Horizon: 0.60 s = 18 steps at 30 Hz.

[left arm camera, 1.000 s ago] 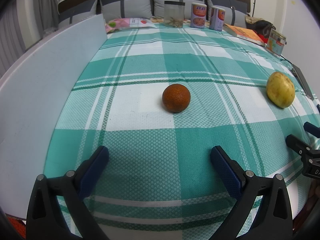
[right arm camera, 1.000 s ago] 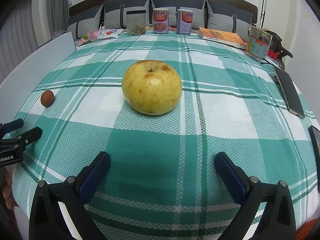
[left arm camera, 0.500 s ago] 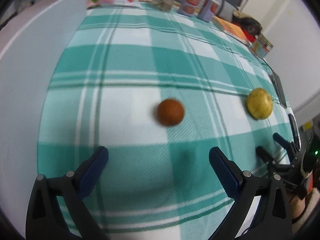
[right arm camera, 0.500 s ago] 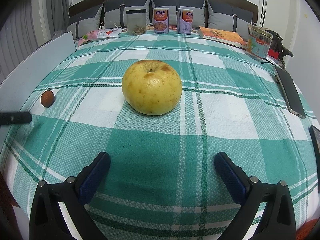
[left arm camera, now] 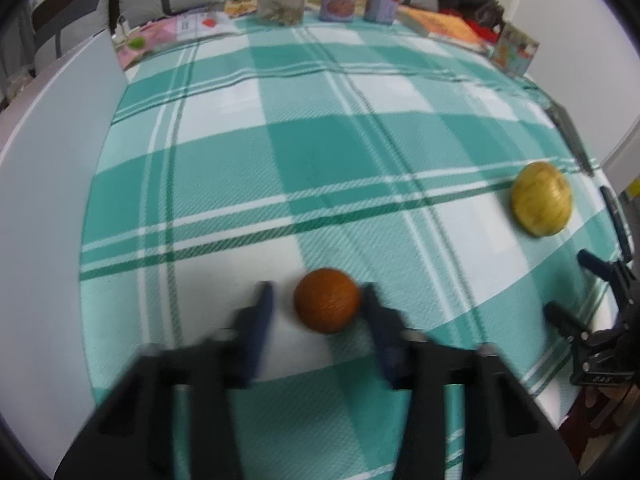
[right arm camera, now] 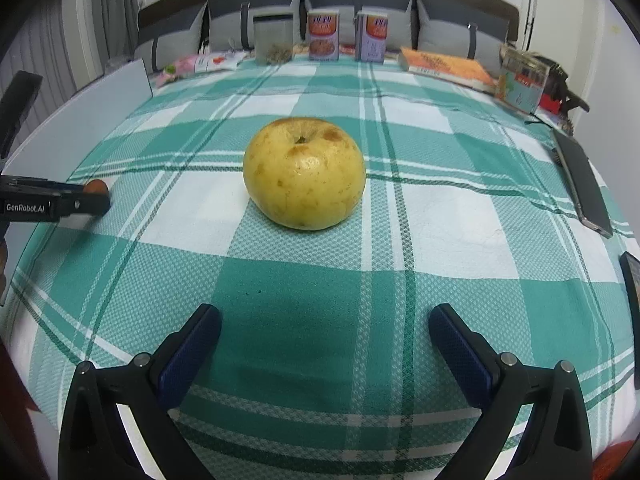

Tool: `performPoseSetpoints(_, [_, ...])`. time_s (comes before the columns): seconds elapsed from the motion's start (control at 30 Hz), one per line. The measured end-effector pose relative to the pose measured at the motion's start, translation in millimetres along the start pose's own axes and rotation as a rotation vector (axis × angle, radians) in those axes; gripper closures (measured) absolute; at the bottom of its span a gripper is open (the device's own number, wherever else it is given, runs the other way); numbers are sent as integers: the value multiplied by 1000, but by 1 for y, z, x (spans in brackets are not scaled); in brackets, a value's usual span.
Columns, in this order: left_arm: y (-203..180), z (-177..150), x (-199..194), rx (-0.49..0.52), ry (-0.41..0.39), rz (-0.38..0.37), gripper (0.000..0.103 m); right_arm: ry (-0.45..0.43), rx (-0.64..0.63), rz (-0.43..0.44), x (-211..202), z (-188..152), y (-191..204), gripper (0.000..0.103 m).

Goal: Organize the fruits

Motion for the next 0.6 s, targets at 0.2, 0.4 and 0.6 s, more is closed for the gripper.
performPoseSetpoints(0.2, [-7,4,-7,26,6,6,73,99,14,142,-16,58,2,1])
performPoseSetpoints(0.4, [-6,0,-18,-28,25,-7,73,285,-203,78,24,90,47,17])
performPoseSetpoints(0.6, [3,-9,-43,-98,3,-47,73,363,-174,5,35,96,42,35])
Point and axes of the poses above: each gripper's, at about its wrist camera, not at the fingertips, and x roughly the way its jaws point, y to its left, z to its top, the point moved 5 cm from there along x, roughly the way its jaws point, and after that the axes turned 15 degrees about x, right-handed, at the moved point
